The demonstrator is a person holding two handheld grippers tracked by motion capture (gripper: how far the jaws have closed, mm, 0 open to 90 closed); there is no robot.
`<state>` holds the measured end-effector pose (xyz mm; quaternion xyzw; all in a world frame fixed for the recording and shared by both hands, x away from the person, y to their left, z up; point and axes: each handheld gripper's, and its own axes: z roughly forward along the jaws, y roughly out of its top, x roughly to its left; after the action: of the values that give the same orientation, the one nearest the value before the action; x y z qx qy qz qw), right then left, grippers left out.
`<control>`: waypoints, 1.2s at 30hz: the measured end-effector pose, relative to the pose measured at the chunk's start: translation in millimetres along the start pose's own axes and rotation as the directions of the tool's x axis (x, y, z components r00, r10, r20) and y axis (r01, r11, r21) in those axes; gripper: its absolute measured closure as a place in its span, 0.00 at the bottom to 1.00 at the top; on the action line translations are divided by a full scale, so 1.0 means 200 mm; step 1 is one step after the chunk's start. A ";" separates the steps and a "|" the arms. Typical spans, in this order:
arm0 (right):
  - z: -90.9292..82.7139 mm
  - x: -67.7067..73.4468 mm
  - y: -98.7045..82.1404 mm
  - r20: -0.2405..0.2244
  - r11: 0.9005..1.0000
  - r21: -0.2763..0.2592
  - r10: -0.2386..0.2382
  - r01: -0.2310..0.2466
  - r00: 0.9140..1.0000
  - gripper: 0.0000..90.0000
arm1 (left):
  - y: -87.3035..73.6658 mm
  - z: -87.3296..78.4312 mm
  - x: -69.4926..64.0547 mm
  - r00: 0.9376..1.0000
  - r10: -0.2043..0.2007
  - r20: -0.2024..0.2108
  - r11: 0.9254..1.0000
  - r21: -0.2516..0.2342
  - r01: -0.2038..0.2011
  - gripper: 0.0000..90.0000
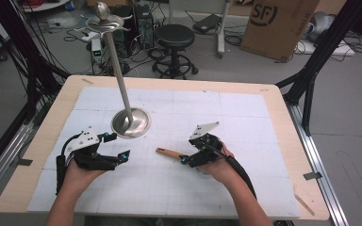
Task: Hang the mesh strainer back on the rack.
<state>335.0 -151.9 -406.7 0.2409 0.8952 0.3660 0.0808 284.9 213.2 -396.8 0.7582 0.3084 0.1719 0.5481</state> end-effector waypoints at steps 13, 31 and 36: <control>0.06 -0.01 0.00 0.000 0.989 0.144 -0.019 0.019 1.000 0.42 | -0.01 0.01 0.00 1.000 -0.001 -0.006 1.000 0.016 0.001 0.19; 0.09 0.02 0.00 -0.025 0.970 0.235 -0.050 0.054 0.998 0.73 | -0.01 0.01 -0.01 1.000 0.003 -0.026 1.000 0.032 -0.002 0.19; 0.08 0.02 0.00 -0.031 0.970 0.237 -0.045 0.051 0.999 0.74 | -0.01 0.01 -0.01 1.000 0.007 -0.024 1.000 0.027 -0.007 0.20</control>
<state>336.8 -139.9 -417.8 0.2226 0.9390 0.2575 0.0489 283.9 210.4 -399.3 0.7645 0.3148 0.1788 0.5333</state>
